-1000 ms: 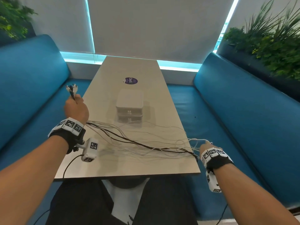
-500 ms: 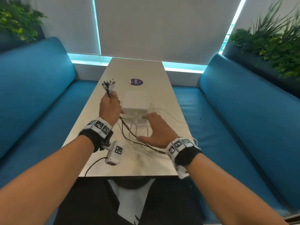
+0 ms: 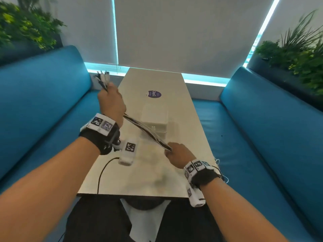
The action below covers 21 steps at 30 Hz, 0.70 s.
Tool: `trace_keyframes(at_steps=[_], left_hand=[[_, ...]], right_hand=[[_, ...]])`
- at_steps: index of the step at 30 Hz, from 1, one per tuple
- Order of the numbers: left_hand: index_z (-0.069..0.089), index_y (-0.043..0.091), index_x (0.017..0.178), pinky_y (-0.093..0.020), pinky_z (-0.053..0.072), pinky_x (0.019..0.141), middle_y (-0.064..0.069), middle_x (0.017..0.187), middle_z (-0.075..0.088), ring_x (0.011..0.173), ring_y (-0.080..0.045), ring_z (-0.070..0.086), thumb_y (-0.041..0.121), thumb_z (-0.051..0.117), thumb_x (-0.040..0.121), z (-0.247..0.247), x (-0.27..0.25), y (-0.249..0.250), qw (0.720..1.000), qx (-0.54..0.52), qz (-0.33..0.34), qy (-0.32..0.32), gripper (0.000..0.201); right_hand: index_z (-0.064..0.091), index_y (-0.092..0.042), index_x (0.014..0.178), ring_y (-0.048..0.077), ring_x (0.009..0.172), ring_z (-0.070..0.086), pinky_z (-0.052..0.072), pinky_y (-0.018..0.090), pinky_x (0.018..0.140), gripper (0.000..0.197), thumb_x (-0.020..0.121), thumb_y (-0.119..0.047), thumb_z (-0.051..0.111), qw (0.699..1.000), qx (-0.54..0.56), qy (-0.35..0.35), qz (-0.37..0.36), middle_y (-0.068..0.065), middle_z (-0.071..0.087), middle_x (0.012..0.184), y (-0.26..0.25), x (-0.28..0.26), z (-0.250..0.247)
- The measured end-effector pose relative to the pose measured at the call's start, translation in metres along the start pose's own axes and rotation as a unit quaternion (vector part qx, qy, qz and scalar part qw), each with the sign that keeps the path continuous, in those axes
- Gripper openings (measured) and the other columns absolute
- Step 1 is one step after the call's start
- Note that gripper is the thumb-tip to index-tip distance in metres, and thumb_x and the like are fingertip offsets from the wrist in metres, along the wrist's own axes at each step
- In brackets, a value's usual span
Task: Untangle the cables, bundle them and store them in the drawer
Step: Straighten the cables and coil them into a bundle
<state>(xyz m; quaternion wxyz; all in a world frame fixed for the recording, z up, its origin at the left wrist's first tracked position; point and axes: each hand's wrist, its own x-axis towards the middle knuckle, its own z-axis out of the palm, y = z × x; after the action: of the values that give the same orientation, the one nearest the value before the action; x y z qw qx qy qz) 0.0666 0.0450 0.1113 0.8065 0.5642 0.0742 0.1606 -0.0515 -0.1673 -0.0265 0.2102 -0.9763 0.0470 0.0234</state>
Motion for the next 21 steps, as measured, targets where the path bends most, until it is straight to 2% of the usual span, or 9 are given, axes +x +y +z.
trace_keyframes(at_steps=[3,6,8,10,12,15,18,20,21], left_hand=[[0.048,0.016,0.077,-0.032,0.037,0.053,-0.004,0.067,0.046,0.058,-0.022,0.042,0.04,0.045,0.089,-0.013,0.053,0.012,0.995,-0.003,-0.01,0.098,0.028],[0.044,0.016,0.073,-0.029,0.037,0.049,-0.007,0.069,0.043,0.059,-0.023,0.041,0.046,0.043,0.09,-0.018,0.066,-0.015,0.996,0.0,-0.032,0.078,0.034],[0.045,0.015,0.074,-0.032,0.039,0.051,-0.006,0.069,0.047,0.06,-0.027,0.048,0.049,0.044,0.088,-0.017,0.063,-0.033,0.997,0.002,-0.049,0.057,0.038],[0.049,0.013,0.083,-0.027,0.043,0.049,-0.005,0.076,0.052,0.064,-0.025,0.054,0.044,0.043,0.096,-0.017,0.061,-0.039,0.995,0.011,-0.067,0.073,0.034],[0.049,0.014,0.08,-0.024,0.04,0.045,-0.002,0.073,0.05,0.059,-0.018,0.048,0.036,0.04,0.102,-0.022,0.062,-0.04,0.992,0.028,-0.063,0.104,0.032],[0.052,0.018,0.079,-0.035,0.046,0.06,-0.005,0.078,0.058,0.067,-0.026,0.057,0.04,0.04,0.098,-0.036,0.078,-0.046,0.989,0.03,-0.044,0.141,0.032],[0.055,0.006,0.111,-0.043,0.056,0.07,-0.016,0.112,0.068,0.092,-0.033,0.068,0.046,0.038,0.095,-0.053,0.097,-0.052,0.982,0.047,-0.068,0.173,0.046],[0.058,0.003,0.109,-0.059,0.058,0.074,-0.023,0.112,0.067,0.096,-0.043,0.066,0.054,0.037,0.086,-0.064,0.102,-0.059,0.976,0.091,-0.054,0.189,0.06],[0.06,0.002,0.106,-0.062,0.056,0.077,-0.024,0.109,0.068,0.095,-0.045,0.066,0.058,0.035,0.082,-0.068,0.105,-0.066,0.975,0.109,-0.036,0.191,0.065]], right_hand=[[0.055,-0.022,0.098,0.032,0.085,0.062,0.049,0.035,0.071,0.012,0.094,-0.03,0.046,0.989,-0.088,0.041,0.116,0.008,0.064,0.091,0.078,-0.03,-0.014],[0.054,-0.026,0.096,0.028,0.075,0.061,0.053,0.036,0.07,0.01,0.094,-0.032,0.046,0.97,-0.109,0.101,0.191,0.004,0.062,0.084,0.124,-0.047,-0.025],[0.054,-0.024,0.087,0.025,0.074,0.061,0.055,0.037,0.07,0.019,0.089,-0.042,0.049,0.963,-0.118,0.11,0.217,0.002,0.063,0.081,0.138,-0.048,-0.03],[0.052,-0.022,0.076,0.022,0.066,0.059,0.053,0.033,0.062,0.03,0.084,-0.05,0.05,0.958,-0.121,0.114,0.235,0.0,0.061,0.072,0.147,-0.052,-0.034],[0.048,-0.022,0.074,0.021,0.061,0.058,0.048,0.032,0.055,0.031,0.082,-0.052,0.05,0.958,-0.122,0.118,0.231,0.0,0.059,0.068,0.154,-0.053,-0.036],[0.05,-0.026,0.08,0.016,0.064,0.059,0.046,0.031,0.055,0.033,0.08,-0.057,0.06,0.965,-0.076,0.083,0.235,-0.004,0.061,0.073,0.162,-0.052,-0.039],[0.056,-0.026,0.085,0.015,0.071,0.064,0.053,0.032,0.066,0.03,0.084,-0.055,0.066,0.97,-0.033,0.032,0.237,-0.004,0.066,0.078,0.176,-0.055,-0.043],[0.057,-0.026,0.082,0.017,0.07,0.065,0.052,0.031,0.066,0.029,0.089,-0.054,0.062,0.972,-0.047,0.027,0.229,-0.002,0.066,0.075,0.182,-0.056,-0.045],[0.057,-0.027,0.081,0.017,0.068,0.065,0.053,0.032,0.066,0.029,0.089,-0.054,0.061,0.972,-0.052,0.032,0.228,-0.002,0.065,0.073,0.185,-0.055,-0.044]])
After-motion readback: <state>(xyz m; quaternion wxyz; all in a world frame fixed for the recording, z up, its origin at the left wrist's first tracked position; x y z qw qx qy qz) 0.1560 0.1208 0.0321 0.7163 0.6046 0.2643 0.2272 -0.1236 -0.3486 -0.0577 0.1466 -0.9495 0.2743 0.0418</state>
